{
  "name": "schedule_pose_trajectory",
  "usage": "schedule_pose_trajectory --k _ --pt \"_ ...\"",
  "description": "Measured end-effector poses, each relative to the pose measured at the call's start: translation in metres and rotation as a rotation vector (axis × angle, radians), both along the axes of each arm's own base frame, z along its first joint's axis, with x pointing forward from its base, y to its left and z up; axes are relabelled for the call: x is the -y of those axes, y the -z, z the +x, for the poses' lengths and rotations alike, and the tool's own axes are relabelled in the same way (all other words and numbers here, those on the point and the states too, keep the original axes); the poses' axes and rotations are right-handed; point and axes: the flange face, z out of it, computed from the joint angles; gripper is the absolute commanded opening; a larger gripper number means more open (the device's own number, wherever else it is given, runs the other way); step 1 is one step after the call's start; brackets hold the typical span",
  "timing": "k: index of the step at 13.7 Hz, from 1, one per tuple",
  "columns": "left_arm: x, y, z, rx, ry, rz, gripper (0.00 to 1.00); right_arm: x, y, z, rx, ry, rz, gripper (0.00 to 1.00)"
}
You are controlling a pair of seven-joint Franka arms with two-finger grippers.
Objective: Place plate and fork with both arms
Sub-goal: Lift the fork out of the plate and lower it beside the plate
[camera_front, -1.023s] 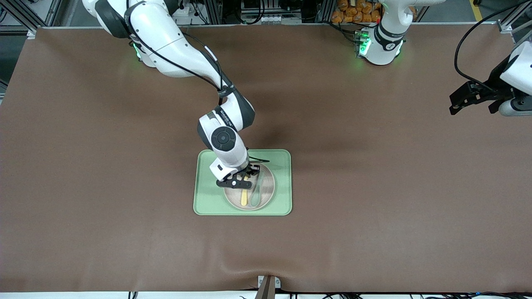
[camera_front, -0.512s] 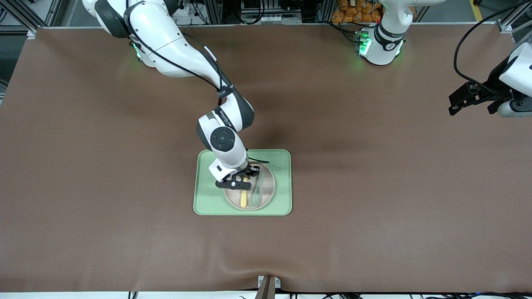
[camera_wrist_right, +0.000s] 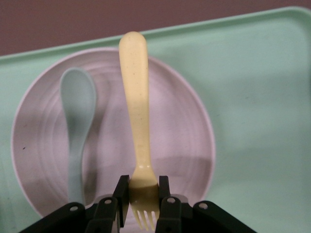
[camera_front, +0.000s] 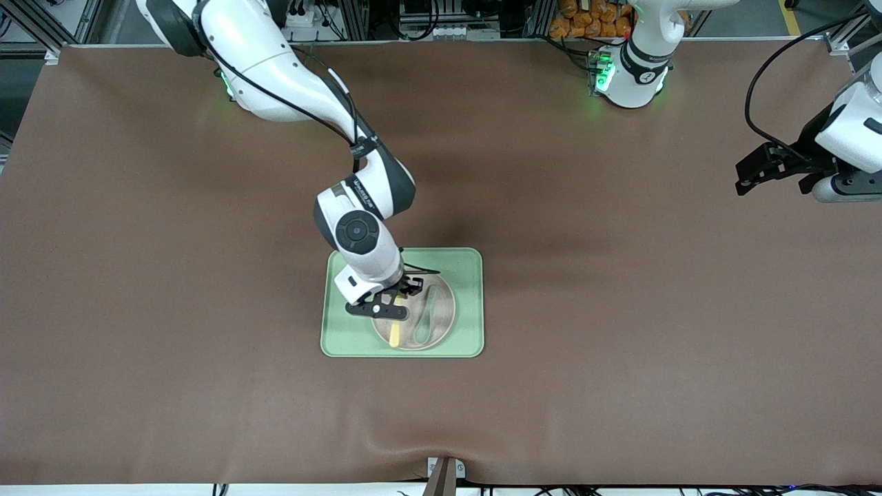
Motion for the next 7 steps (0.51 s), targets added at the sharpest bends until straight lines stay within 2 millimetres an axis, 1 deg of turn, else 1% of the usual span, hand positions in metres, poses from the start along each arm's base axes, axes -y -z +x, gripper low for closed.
schedule_pose_trajectory --k 2,4,5,7 --pt "0.0 0.0 0.0 -0.002 0.0 0.0 1.0 0.034 -0.012 0.016 -0.027 -0.019 -0.015 0.12" --pt "0.0 0.0 0.0 -0.003 0.0 0.0 1.0 0.07 -0.016 0.031 -0.057 -0.049 -0.028 0.12" --pt "0.0 0.0 0.0 -0.003 -0.001 0.0 1.0 0.085 -0.013 0.036 -0.069 -0.054 -0.032 0.12" --pt "-0.001 0.0 0.0 -0.003 -0.001 0.0 1.0 0.108 0.0 0.037 -0.097 -0.058 -0.042 0.12"
